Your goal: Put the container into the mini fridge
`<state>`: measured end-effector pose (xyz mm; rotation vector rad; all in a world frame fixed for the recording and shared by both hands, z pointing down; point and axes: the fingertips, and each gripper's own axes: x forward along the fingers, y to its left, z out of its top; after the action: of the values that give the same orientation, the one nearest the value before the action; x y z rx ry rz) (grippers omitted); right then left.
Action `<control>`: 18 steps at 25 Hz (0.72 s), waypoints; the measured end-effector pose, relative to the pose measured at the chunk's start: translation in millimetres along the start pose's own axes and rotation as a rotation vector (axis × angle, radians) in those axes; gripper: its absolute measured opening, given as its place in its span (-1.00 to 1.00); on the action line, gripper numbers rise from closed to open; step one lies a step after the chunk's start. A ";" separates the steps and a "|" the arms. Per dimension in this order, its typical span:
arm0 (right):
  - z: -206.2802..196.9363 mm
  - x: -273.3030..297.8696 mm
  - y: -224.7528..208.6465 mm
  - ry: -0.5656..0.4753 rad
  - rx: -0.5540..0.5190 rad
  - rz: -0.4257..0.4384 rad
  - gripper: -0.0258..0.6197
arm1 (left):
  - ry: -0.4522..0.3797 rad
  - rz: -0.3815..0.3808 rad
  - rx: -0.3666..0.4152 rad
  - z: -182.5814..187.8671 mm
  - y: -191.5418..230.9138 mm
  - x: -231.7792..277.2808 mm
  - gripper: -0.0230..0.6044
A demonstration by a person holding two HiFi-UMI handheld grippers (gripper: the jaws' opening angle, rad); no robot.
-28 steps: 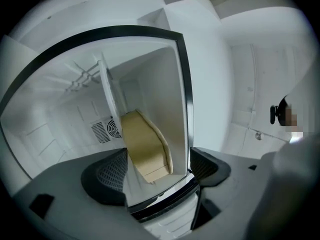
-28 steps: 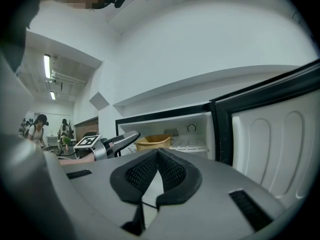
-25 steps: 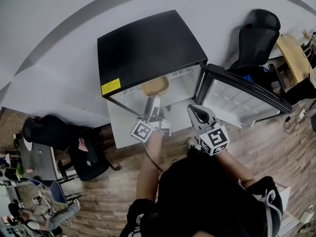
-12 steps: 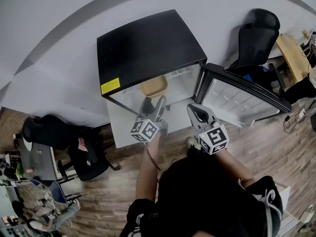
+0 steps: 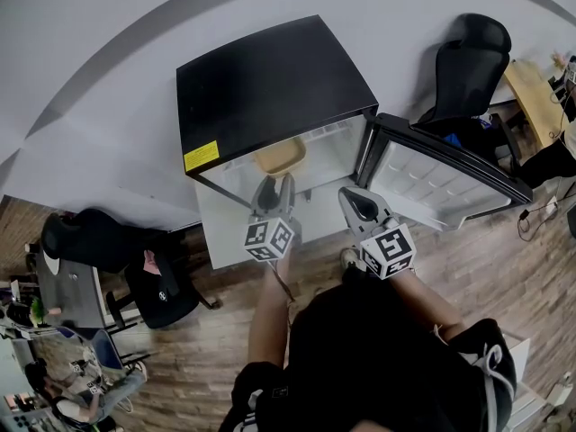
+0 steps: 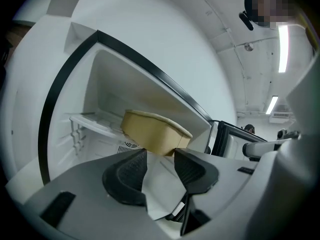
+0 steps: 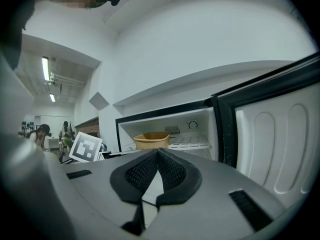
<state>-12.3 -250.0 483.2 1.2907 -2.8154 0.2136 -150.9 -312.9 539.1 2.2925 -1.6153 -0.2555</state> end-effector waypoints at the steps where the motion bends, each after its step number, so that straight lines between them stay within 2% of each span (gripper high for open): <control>1: -0.1 0.0 0.2 -0.001 0.000 0.000 -0.88 | 0.000 0.007 0.008 0.6 0.8 0.0 -0.34; 5: 0.3 -0.5 -0.9 -0.002 0.002 -0.001 -0.88 | 0.004 0.018 -0.010 1.5 4.2 4.3 -0.43; 18: 2.6 -3.8 -5.7 -0.006 0.001 -0.005 -0.88 | 0.014 0.077 -0.117 4.1 36.6 17.1 -0.47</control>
<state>-5.4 -251.1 480.9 1.3004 -2.8170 0.2109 -178.7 -340.8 549.2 2.1357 -1.6333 -0.3065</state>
